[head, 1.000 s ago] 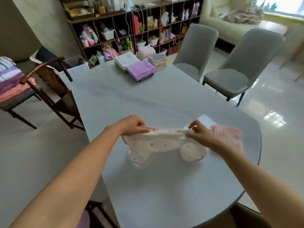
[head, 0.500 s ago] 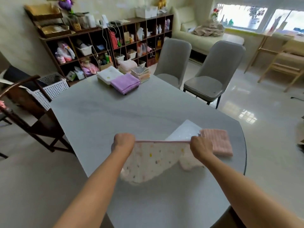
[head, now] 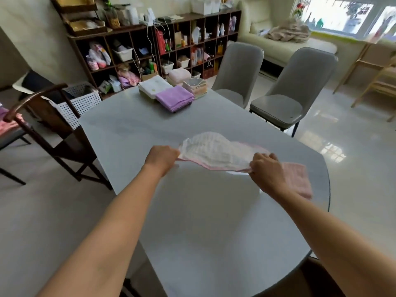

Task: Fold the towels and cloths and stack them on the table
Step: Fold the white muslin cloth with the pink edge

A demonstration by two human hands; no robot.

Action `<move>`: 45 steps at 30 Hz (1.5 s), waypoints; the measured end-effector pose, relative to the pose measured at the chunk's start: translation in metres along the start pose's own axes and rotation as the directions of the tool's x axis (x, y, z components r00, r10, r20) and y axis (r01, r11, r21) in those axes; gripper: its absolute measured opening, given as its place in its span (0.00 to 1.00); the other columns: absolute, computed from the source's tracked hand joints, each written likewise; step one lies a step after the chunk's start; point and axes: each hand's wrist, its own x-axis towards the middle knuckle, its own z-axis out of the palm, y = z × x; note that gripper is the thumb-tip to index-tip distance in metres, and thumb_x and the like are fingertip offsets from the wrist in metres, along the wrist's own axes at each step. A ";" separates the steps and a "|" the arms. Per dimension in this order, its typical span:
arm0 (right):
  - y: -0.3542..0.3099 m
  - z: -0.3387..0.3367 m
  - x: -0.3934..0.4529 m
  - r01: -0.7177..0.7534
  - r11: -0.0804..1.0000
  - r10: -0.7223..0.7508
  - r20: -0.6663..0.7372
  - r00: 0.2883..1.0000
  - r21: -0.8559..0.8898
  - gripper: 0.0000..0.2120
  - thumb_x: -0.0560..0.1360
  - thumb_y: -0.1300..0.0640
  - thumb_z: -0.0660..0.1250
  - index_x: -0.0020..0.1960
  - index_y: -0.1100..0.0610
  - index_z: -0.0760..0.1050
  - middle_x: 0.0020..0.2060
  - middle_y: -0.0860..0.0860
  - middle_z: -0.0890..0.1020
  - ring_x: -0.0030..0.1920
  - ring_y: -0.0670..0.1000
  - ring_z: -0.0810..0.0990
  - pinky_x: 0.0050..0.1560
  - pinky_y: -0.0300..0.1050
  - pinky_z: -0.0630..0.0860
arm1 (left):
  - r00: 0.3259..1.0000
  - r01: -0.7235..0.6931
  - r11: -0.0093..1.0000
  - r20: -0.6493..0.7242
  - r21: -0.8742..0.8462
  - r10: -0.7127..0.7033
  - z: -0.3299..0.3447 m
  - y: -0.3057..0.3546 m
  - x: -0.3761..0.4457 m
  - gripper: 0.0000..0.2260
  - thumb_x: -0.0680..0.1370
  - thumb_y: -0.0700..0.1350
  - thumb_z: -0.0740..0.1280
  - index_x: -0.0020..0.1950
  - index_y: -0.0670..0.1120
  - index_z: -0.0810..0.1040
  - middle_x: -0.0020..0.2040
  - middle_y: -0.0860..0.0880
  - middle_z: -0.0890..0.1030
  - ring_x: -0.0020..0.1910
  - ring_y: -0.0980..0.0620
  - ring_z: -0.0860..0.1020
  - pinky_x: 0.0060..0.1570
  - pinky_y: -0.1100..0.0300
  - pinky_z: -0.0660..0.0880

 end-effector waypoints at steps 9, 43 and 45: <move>-0.043 0.075 -0.103 0.246 0.967 -0.211 0.739 0.640 0.063 0.11 0.76 0.58 0.58 0.52 0.55 0.79 0.50 0.53 0.81 0.52 0.55 0.78 0.56 0.43 0.69 | 0.831 -0.216 0.970 0.501 -0.110 0.242 0.120 0.078 -0.072 0.16 0.78 0.34 0.60 0.65 0.41 0.74 0.64 0.44 0.76 0.60 0.43 0.76 0.56 0.56 0.73; 0.068 0.106 -0.225 -0.862 0.505 0.412 0.886 0.214 -0.027 0.07 0.71 0.58 0.70 0.48 0.57 0.76 0.44 0.54 0.81 0.44 0.54 0.81 0.49 0.51 0.80 | 0.820 -0.147 0.848 0.417 -0.508 0.392 0.084 0.294 -0.010 0.16 0.82 0.52 0.58 0.62 0.44 0.77 0.62 0.44 0.76 0.58 0.43 0.75 0.55 0.51 0.74; 0.079 0.100 -0.224 -0.893 0.445 0.413 0.870 0.271 0.067 0.08 0.72 0.54 0.71 0.45 0.58 0.75 0.40 0.54 0.81 0.42 0.53 0.80 0.45 0.48 0.79 | 0.825 -0.106 0.781 0.384 -0.615 0.415 0.077 0.316 -0.017 0.15 0.81 0.52 0.60 0.59 0.44 0.78 0.58 0.44 0.79 0.55 0.45 0.77 0.54 0.51 0.76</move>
